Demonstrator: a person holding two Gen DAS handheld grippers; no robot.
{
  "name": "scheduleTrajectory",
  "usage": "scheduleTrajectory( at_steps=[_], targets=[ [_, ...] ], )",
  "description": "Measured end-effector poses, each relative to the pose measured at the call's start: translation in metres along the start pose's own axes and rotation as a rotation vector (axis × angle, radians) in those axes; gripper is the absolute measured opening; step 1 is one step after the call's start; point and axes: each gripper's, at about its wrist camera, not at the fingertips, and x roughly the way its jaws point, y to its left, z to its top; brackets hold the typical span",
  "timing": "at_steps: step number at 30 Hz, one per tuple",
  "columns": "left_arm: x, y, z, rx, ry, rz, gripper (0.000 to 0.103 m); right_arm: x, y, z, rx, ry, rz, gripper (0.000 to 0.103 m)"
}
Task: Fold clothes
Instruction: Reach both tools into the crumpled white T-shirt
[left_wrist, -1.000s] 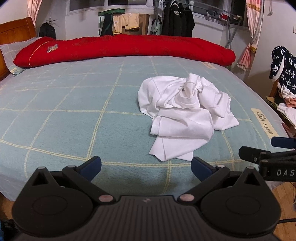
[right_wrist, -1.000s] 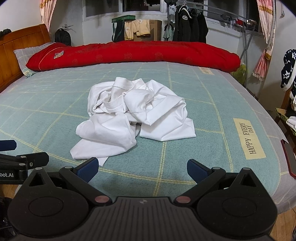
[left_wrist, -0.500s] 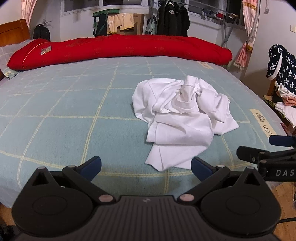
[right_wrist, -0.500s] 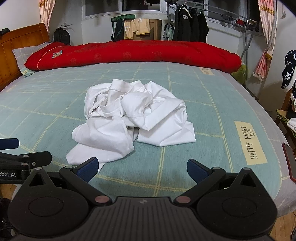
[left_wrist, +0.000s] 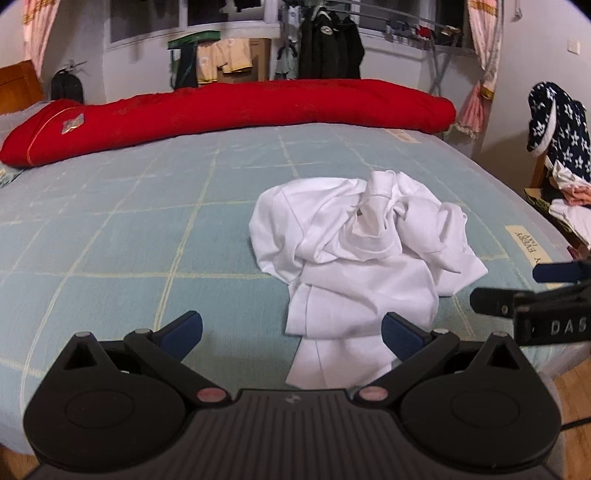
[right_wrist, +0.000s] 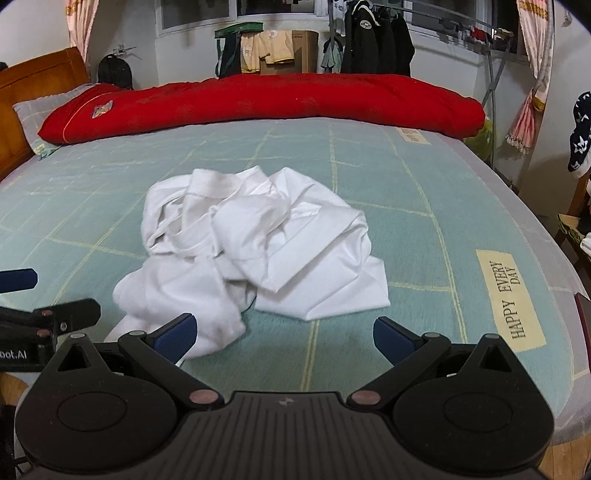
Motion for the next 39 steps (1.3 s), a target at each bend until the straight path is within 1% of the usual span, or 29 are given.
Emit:
scheduleTrajectory(
  at_steps=[3, 5, 7, 11, 14, 19, 22, 27, 30, 34, 39],
  targets=[
    [0.008, 0.001, 0.002, 0.021, -0.015, -0.025, 0.102, 0.009, -0.005, 0.005, 0.008, -0.002, 0.007, 0.103],
    [0.013, 0.001, 0.002, 0.049, -0.028, -0.009, 0.102, 0.017, -0.007, 0.009, 0.001, 0.000, 0.004, 0.103],
    [0.018, -0.001, 0.004, 0.071, -0.018, 0.010, 0.102, 0.026, -0.009, 0.012, -0.010, 0.003, -0.003, 0.103],
    [0.032, 0.003, 0.012, 0.087, 0.036, -0.034, 0.102, 0.043, -0.010, 0.020, -0.024, 0.011, 0.003, 0.103],
    [0.042, 0.006, 0.021, 0.086, 0.052, -0.060, 0.102, 0.058, -0.008, 0.026, -0.041, 0.022, 0.008, 0.103],
    [0.061, 0.008, 0.031, 0.064, 0.084, -0.133, 0.102, 0.079, -0.004, 0.033, -0.074, 0.037, 0.015, 0.103],
    [0.071, 0.005, 0.034, 0.083, 0.103, -0.152, 0.102, 0.083, -0.006, 0.036, -0.091, 0.026, 0.011, 0.103],
    [0.083, -0.008, 0.030, 0.184, 0.115, -0.153, 0.102, 0.088, -0.011, 0.040, -0.089, 0.032, 0.009, 0.103],
    [0.088, -0.002, 0.027, 0.189, 0.124, -0.195, 0.102, 0.088, -0.012, 0.042, -0.110, 0.036, 0.013, 0.103],
    [0.099, 0.006, 0.035, 0.176, 0.234, -0.230, 0.102, 0.088, -0.015, 0.047, -0.135, 0.040, 0.022, 0.103],
    [0.092, 0.011, 0.054, 0.247, 0.223, -0.189, 0.102, 0.089, -0.019, 0.051, -0.165, 0.039, 0.040, 0.103]
  ],
)
